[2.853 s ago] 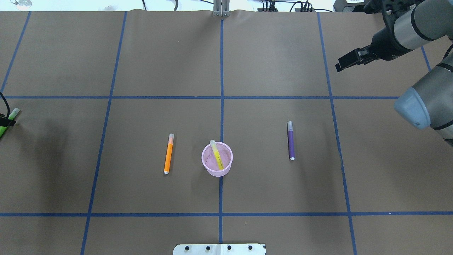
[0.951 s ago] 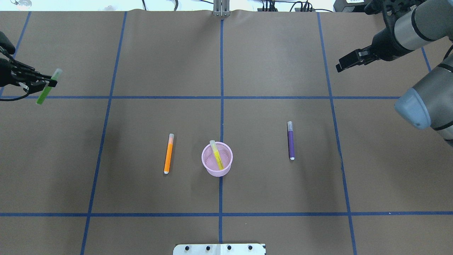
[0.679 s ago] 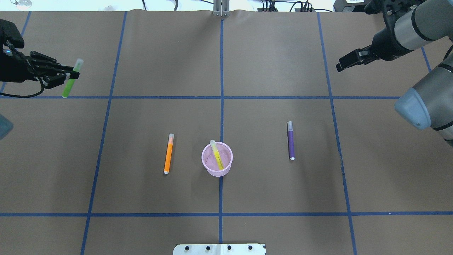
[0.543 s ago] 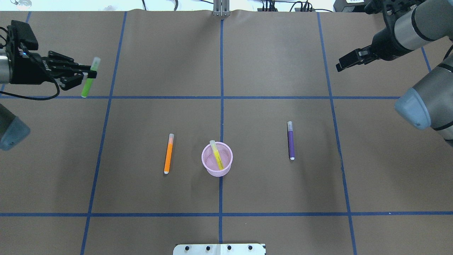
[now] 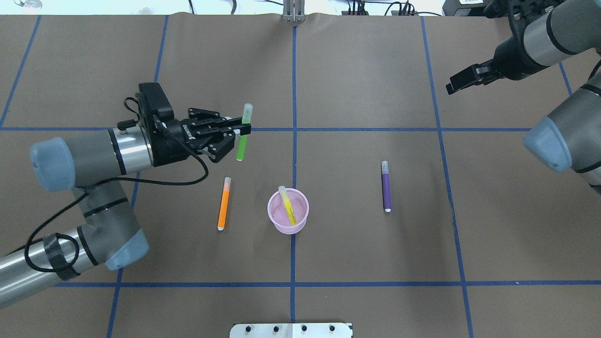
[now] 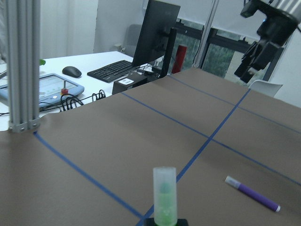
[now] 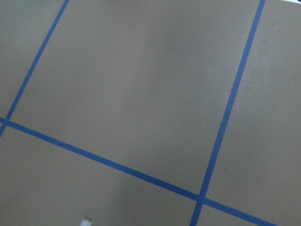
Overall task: Collect pens into pen holder
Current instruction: 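Carry the grasped green highlighter with the left gripper toward the cup, then lower the green highlighter into the cup and open the left gripper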
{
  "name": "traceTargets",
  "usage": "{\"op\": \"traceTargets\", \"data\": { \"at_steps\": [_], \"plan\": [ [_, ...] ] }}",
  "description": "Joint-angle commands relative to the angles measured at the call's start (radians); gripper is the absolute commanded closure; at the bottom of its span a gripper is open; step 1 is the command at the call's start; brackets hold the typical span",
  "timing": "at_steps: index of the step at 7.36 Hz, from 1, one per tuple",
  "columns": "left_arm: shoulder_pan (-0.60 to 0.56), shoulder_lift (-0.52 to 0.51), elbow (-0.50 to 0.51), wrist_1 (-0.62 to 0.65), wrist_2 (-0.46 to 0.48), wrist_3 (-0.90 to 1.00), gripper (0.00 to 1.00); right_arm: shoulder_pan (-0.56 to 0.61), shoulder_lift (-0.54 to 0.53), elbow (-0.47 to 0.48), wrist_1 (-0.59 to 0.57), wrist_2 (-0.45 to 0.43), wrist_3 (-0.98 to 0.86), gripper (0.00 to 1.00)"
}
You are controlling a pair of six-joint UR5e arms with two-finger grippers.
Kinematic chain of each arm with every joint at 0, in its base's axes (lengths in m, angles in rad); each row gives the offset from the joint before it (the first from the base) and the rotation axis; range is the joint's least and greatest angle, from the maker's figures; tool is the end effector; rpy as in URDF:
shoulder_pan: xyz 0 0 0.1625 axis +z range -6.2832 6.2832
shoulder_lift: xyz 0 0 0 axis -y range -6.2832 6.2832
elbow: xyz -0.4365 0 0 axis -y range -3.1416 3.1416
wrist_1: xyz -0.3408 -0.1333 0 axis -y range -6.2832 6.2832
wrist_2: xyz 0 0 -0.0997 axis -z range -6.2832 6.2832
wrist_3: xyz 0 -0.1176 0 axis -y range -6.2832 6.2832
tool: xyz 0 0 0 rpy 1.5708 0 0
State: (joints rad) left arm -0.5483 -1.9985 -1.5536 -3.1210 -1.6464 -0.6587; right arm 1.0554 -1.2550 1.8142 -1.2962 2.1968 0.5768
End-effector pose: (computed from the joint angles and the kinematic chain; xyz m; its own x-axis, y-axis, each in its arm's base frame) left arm 0.4166 -0.4002 0.2869 0.1653 0.8230 -0.5434 0.5382 0.3865 0.7490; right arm -0.2210 -0.5208 0.3868 0.5924 -0.3323 0.7339 0.0097 0.9138 0.4059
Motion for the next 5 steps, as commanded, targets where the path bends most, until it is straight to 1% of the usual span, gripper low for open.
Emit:
{"op": "traceTargets", "data": {
  "at_steps": [1, 3, 4, 5],
  "plan": [
    [0.121, -0.036, 0.006, 0.001, 0.094, 0.005, 0.94, -0.001, 0.000, -0.001, 0.000, -0.012, 0.000, 0.00],
    [0.194, -0.036, 0.009, 0.001, 0.141, 0.008, 0.93, -0.002, 0.002, -0.003, 0.000, -0.012, 0.002, 0.00],
    [0.218, -0.039, 0.012, 0.001, 0.149, 0.033, 0.90, -0.002, 0.002, -0.001, 0.000, -0.012, 0.006, 0.00],
    [0.226, -0.039, 0.018, -0.001, 0.166, 0.037, 0.80, -0.002, 0.002, -0.003, 0.000, -0.012, 0.006, 0.00]
  ]
}}
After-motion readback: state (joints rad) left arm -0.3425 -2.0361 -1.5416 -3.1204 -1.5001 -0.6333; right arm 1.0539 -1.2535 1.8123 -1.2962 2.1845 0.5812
